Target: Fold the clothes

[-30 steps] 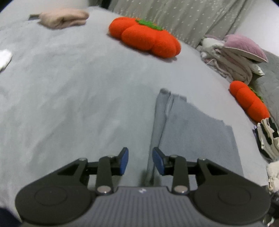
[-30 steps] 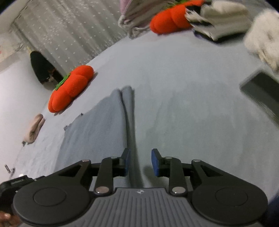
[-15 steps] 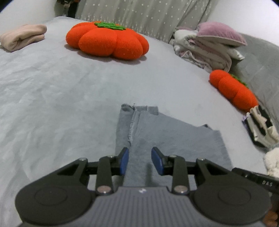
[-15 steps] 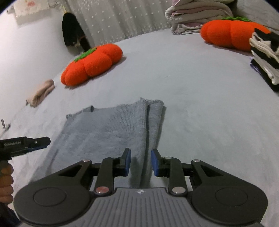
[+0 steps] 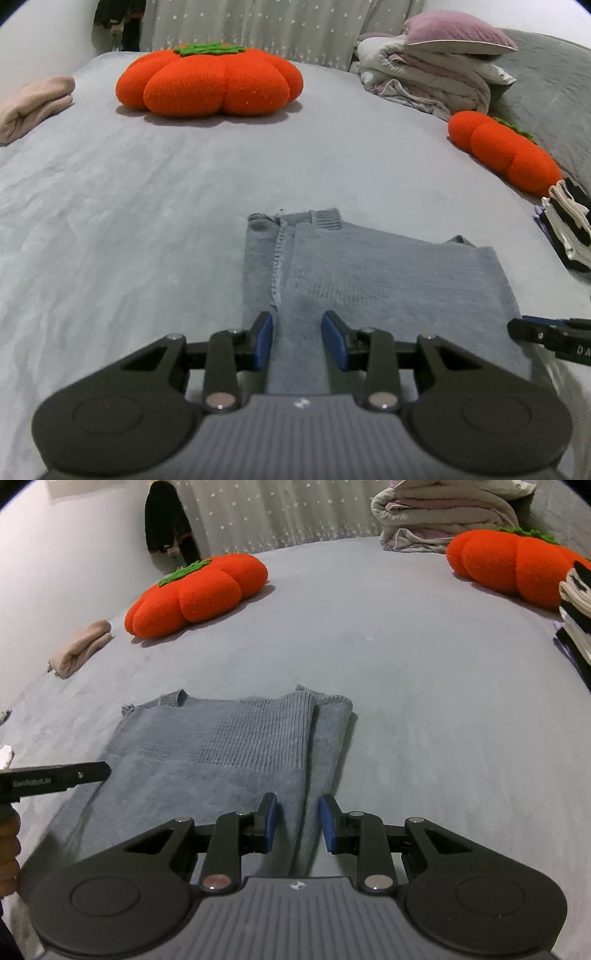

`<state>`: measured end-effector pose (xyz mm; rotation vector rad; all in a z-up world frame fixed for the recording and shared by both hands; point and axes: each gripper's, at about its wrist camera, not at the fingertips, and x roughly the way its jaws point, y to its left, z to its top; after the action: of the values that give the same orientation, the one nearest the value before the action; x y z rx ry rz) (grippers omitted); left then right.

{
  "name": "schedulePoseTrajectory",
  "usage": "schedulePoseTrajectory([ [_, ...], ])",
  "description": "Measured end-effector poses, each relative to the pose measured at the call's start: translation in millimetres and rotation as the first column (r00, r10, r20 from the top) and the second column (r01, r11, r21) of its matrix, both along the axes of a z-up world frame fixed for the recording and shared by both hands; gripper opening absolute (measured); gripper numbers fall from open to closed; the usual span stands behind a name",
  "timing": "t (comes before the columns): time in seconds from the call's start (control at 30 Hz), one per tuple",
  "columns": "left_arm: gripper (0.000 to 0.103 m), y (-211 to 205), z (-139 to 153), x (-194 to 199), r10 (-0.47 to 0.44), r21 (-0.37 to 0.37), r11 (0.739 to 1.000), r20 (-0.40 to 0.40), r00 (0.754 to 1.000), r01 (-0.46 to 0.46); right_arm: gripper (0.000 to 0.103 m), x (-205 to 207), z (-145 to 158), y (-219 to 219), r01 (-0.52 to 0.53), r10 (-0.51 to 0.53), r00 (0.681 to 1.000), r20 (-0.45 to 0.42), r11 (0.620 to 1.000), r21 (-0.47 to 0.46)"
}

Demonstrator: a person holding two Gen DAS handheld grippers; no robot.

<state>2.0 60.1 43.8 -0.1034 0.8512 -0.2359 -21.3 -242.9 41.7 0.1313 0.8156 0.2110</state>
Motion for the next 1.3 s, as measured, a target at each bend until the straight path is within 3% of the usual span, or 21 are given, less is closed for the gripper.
schedulePoseTrajectory([
  [0.43,0.033,0,-1,34,-0.066,0.010,0.998,0.008,0.998,0.066,0.026,28,-3,2,-0.026,0.028,0.999,0.041,0.999,-0.030],
  [0.5,0.031,-2,-1,37,-0.082,0.018,0.996,0.013,0.997,0.082,0.026,32,-3,2,-0.032,0.033,0.998,0.045,0.999,-0.022],
  [0.67,0.016,-6,2,38,-0.105,0.029,0.994,0.021,0.994,0.104,0.026,39,-2,0,-0.039,0.039,0.998,0.051,0.999,-0.003],
  [0.77,0.014,-6,3,38,-0.107,0.020,0.994,0.019,0.994,0.106,0.025,41,-1,-1,-0.045,0.045,0.997,0.056,0.999,0.005],
  [1.0,0.014,-3,7,36,-0.098,0.020,0.995,0.024,0.995,0.097,0.025,40,2,3,-0.050,0.052,0.996,0.074,0.998,-0.030],
  [1.3,0.019,12,20,38,-0.090,-0.043,0.995,0.041,0.995,0.092,0.025,42,3,9,-0.086,0.092,0.990,0.103,0.995,-0.056],
])
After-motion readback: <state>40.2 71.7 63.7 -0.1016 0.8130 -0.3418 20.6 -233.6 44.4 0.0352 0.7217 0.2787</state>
